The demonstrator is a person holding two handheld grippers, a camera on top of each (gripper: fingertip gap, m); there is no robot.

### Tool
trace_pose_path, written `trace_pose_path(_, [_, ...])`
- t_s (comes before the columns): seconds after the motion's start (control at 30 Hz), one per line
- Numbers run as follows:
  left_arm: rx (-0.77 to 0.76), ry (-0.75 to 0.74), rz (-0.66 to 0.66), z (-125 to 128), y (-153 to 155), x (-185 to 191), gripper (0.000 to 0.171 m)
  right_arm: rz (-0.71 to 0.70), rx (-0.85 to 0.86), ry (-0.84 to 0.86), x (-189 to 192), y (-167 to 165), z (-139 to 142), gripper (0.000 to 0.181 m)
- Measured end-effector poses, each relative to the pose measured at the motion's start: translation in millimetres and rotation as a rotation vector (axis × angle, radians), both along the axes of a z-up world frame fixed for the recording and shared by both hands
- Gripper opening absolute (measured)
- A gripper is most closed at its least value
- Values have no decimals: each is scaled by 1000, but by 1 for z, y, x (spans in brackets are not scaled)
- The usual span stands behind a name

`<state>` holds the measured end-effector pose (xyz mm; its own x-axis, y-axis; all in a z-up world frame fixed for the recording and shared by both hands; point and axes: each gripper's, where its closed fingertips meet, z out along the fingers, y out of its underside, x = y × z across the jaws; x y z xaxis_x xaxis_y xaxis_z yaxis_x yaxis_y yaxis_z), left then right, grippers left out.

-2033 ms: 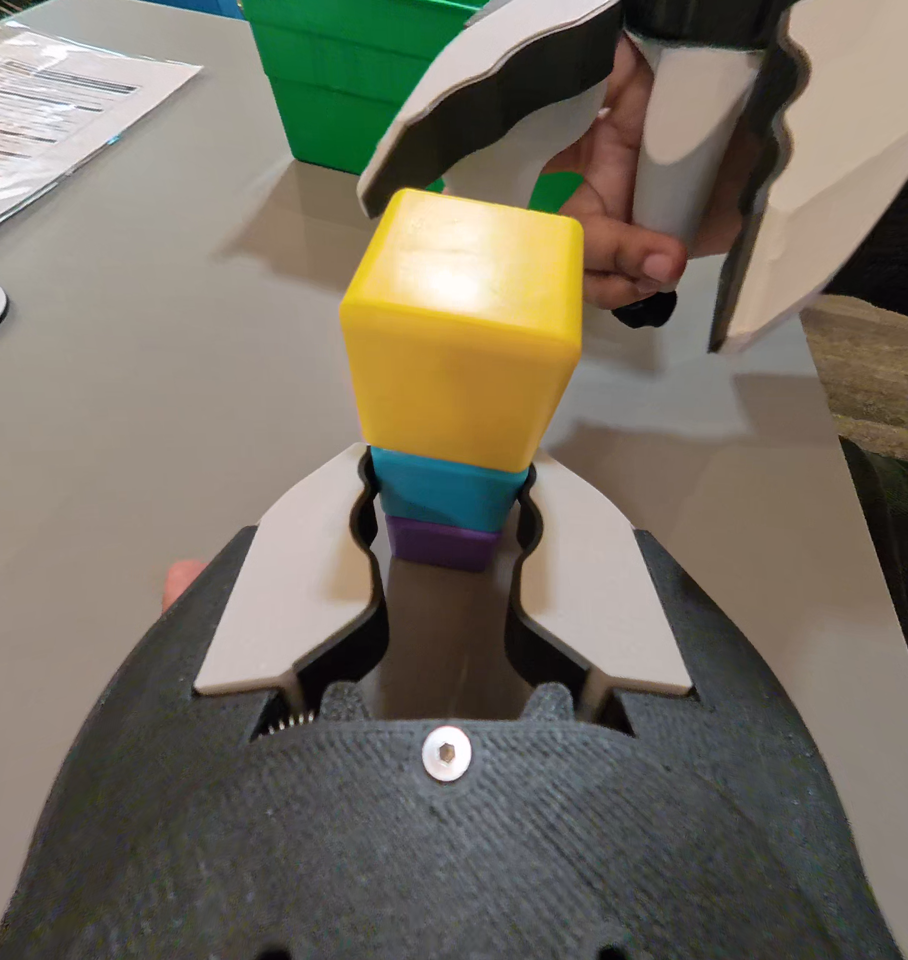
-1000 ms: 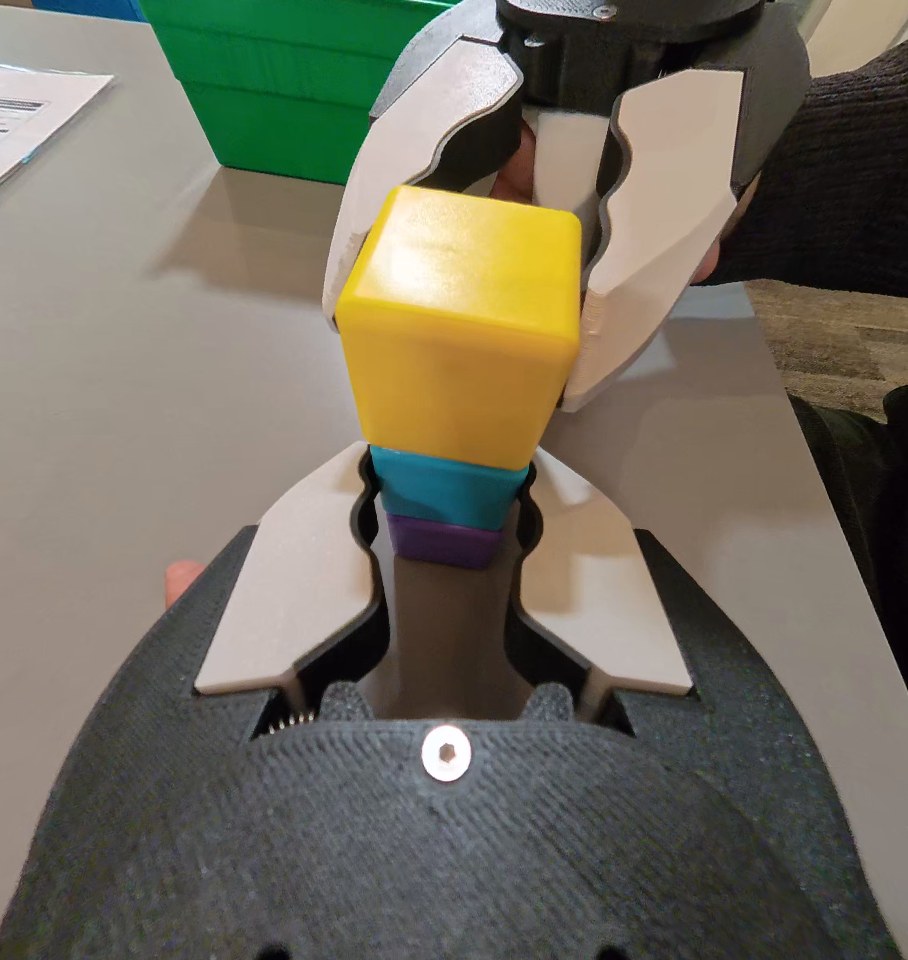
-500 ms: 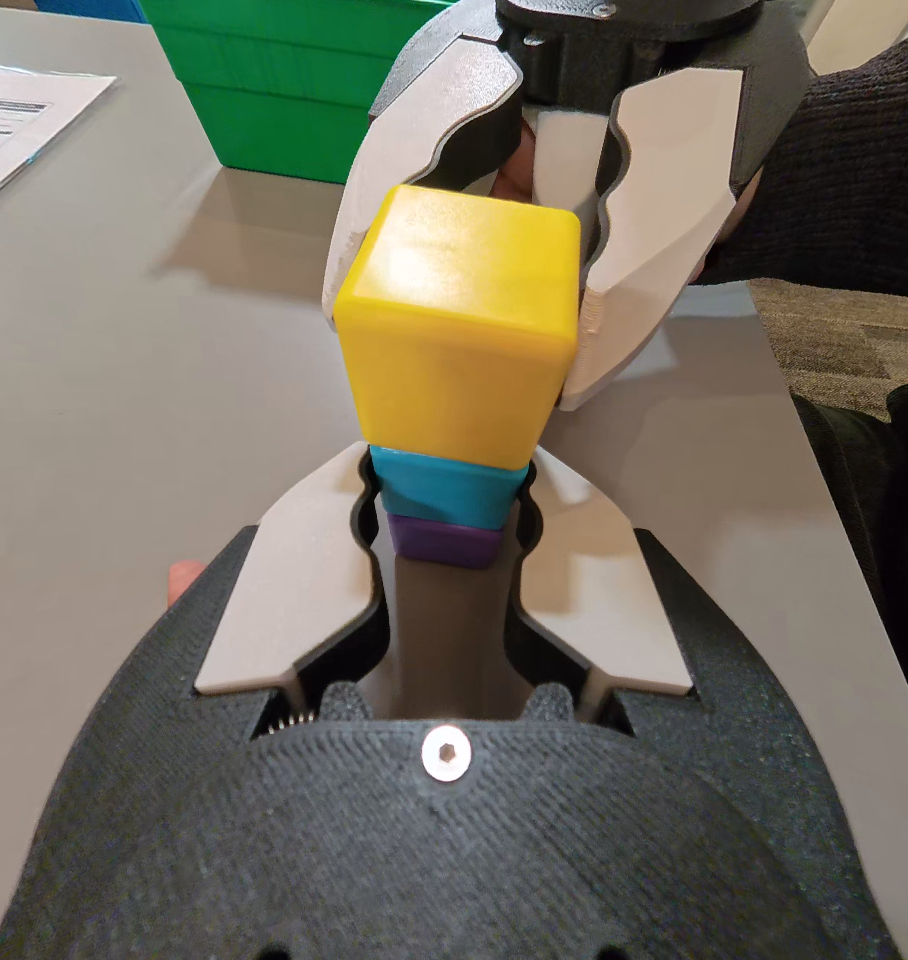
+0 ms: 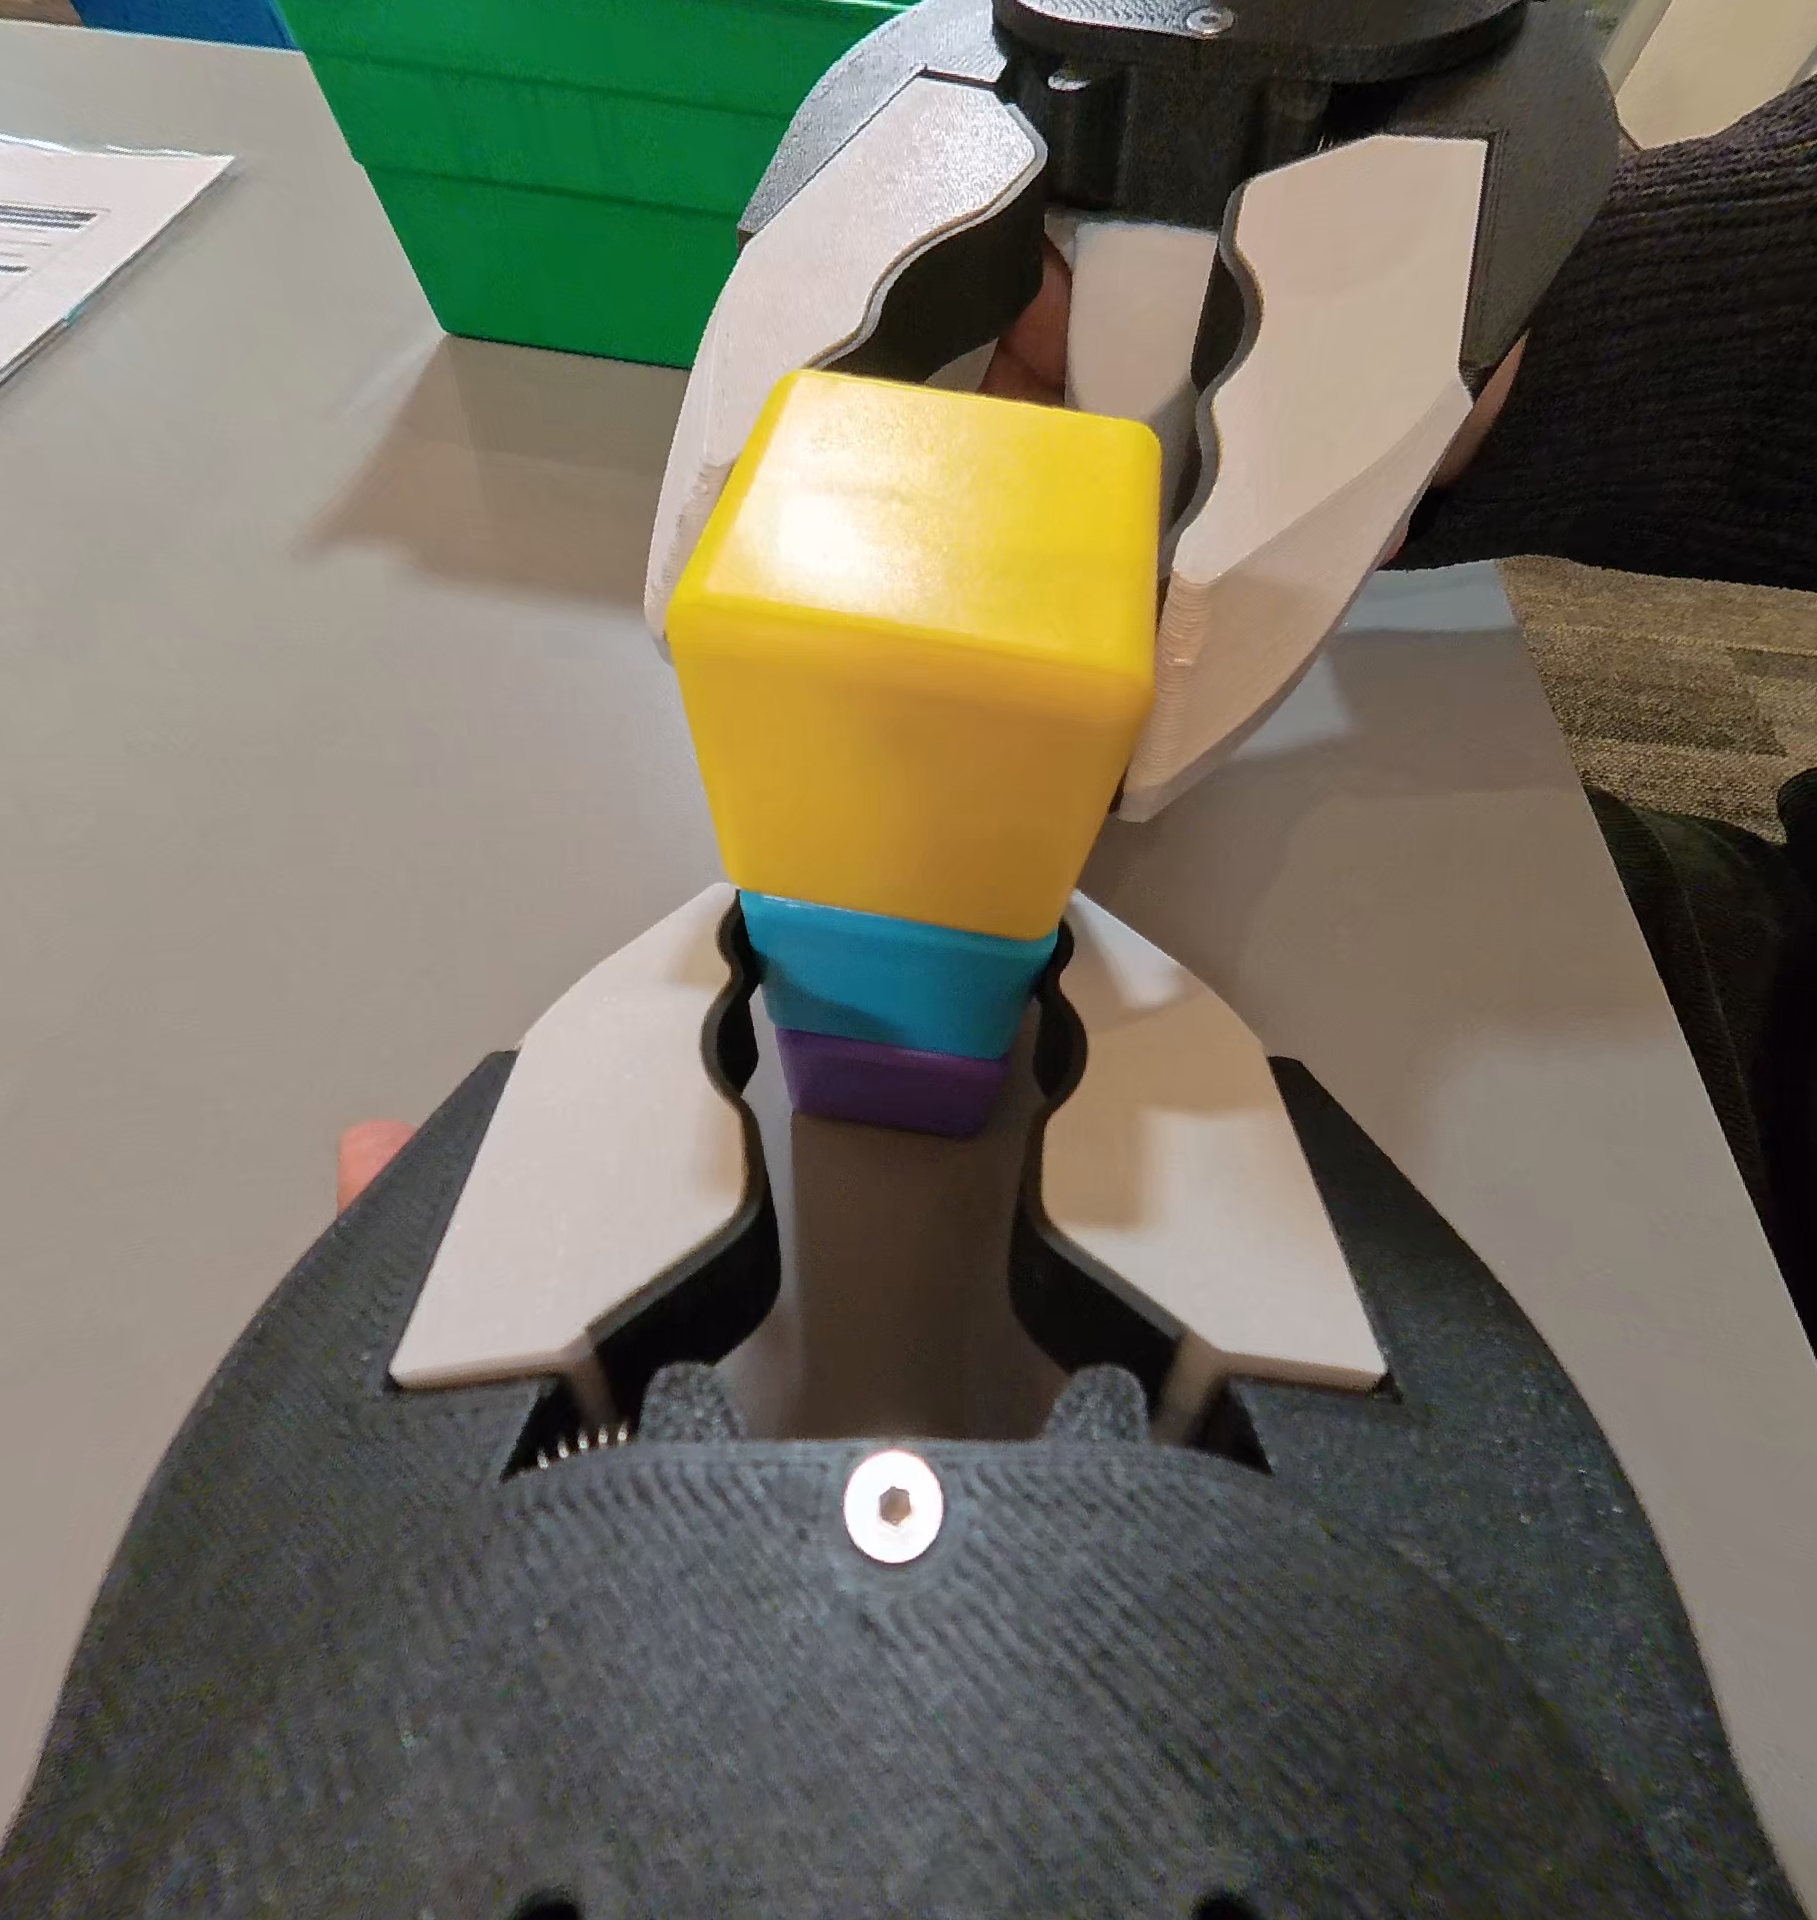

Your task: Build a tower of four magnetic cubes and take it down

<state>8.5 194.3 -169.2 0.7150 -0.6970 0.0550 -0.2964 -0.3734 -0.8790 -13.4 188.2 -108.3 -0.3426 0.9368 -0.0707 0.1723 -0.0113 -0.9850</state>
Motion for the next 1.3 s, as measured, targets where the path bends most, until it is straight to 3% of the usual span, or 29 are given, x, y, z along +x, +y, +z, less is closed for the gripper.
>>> trace_pose_path(1.13, [27,21,35,1,3,-3,52,-18,5,15,-1,2,3,51])
trace_pose_path(1.3, [18,15,43,1,4,-5,52,-57,-141,196,9,16,61,51])
